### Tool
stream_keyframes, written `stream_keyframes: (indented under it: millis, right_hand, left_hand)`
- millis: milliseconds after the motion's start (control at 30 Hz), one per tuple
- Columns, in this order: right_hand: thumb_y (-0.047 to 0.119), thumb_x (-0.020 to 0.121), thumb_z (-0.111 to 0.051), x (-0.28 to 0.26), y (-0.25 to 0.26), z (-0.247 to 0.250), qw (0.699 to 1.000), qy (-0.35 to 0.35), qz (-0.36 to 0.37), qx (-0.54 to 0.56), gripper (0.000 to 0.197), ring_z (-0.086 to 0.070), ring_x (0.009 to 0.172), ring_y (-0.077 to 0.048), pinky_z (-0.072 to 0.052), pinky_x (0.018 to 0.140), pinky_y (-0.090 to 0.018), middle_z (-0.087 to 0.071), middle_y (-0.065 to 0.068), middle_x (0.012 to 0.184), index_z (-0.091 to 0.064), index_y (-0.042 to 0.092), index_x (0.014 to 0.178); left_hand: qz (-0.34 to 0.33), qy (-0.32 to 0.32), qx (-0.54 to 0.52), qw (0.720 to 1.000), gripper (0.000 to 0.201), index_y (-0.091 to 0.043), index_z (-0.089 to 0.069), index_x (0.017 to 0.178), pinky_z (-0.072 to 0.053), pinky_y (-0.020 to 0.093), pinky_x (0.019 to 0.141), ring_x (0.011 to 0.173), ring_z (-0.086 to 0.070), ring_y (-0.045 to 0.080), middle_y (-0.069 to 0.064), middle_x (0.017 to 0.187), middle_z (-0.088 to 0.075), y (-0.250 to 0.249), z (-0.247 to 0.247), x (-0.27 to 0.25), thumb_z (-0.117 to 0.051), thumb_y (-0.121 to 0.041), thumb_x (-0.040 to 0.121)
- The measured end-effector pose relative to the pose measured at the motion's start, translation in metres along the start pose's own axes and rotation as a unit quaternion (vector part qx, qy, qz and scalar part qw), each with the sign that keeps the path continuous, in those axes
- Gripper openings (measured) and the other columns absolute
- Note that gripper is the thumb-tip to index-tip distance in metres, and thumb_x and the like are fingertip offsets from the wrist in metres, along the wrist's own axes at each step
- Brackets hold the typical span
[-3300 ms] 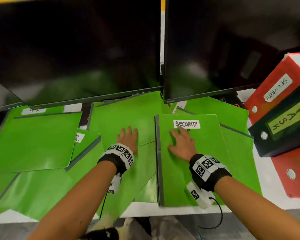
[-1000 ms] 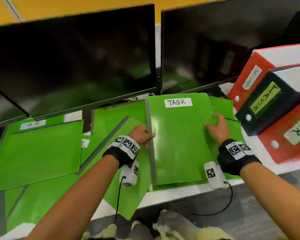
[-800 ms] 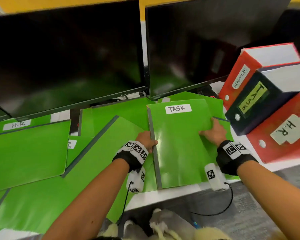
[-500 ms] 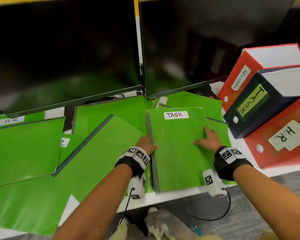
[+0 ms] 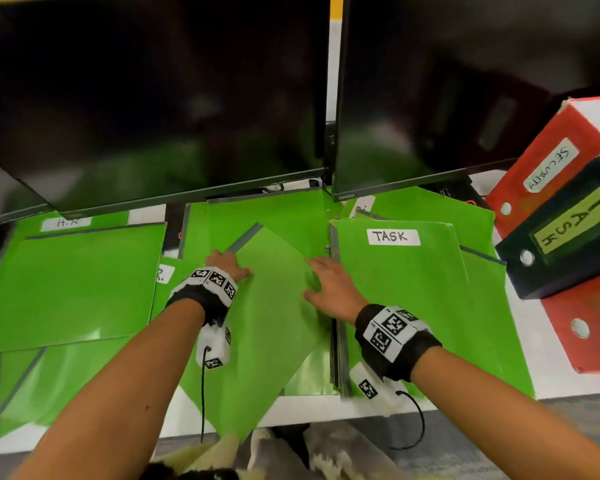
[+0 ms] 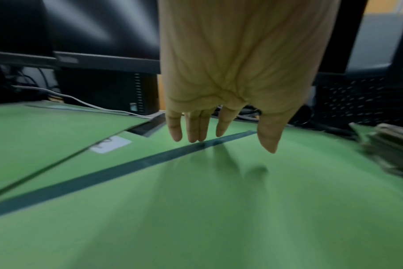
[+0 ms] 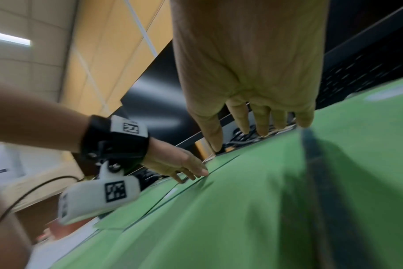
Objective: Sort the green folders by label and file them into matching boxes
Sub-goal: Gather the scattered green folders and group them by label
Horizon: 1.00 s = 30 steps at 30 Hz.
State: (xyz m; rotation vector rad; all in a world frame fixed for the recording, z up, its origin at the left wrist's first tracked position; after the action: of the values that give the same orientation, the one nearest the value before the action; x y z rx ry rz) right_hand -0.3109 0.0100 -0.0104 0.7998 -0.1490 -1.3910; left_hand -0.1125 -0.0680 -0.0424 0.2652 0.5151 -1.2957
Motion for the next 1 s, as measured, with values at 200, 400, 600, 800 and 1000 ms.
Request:
stream_keyframes:
  millis: [200,400,600,800,1000]
  right_hand:
    - [0.021,0.088,-0.059,0.015,0.007,-0.037,0.992,0.121,-0.025,-0.025,0.075,-0.016,0.143,-0.030,-0.018,0.115,-0.037,-0.016,-0.015,0.154,-0.015,0.009,0.148]
    - [0.033,0.081,-0.067,0.031,0.003,-0.056,0.988,0.119,-0.027,-0.099,0.089,0.001,0.145,-0.032,-0.010,0.117,-0.046,0.002,-0.008,0.158,-0.010,0.019,0.149]
    - [0.036,0.075,-0.072,0.044,0.007,-0.063,0.988,0.088,-0.056,-0.111,0.099,0.001,0.144,-0.034,-0.014,0.115,-0.053,0.004,-0.005,0.158,-0.007,0.025,0.149]
    - [0.037,0.068,-0.079,0.054,0.026,-0.049,0.995,0.048,-0.073,-0.045,0.115,0.003,0.144,-0.035,-0.013,0.114,-0.058,0.009,-0.007,0.157,0.002,0.026,0.149]
    - [0.012,0.073,-0.076,0.072,0.085,0.039,0.956,-0.171,0.045,0.236,0.072,-0.051,0.114,-0.010,-0.038,0.104,-0.029,-0.052,-0.012,0.132,-0.041,0.003,0.135]
  left_hand:
    - [0.045,0.006,-0.033,0.998,0.066,-0.003,-0.039,0.125,-0.041,0.038,0.098,0.118,-0.046,0.031,0.016,0.130,-0.040,0.048,-0.005,0.005,-0.070,-0.038,0.078]
    - [0.064,0.043,-0.020,0.997,0.072,-0.008,-0.046,0.127,-0.041,0.041,0.101,0.126,-0.042,0.032,0.015,0.133,-0.042,0.066,0.001,0.006,-0.064,-0.056,0.076]
    - [0.071,0.076,-0.056,0.993,0.090,0.000,-0.024,0.139,-0.040,0.037,0.107,0.131,-0.041,0.029,0.015,0.141,-0.036,0.077,-0.024,-0.009,-0.069,-0.046,0.077]
    - [-0.087,0.012,-0.162,0.983,0.034,0.001,-0.054,0.121,-0.044,0.035,0.092,0.115,-0.055,0.032,0.018,0.123,-0.059,0.073,0.033,-0.035,-0.056,-0.014,0.090]
    - [-0.221,-0.175,-0.128,0.951,0.025,-0.004,-0.059,0.114,-0.040,0.037,0.094,0.111,-0.053,0.030,0.014,0.106,-0.055,0.073,0.139,-0.072,-0.054,-0.011,0.090]
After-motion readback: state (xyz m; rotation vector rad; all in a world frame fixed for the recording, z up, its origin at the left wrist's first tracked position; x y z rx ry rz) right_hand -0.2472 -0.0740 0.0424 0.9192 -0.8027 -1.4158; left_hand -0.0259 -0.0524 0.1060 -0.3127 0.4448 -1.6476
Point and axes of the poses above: each hand's wrist, its own x-axis towards the middle knuckle, its own z-axis out of the back of the hand, y = z × x, the point moved 4 cm from there along x, towards the middle knuckle
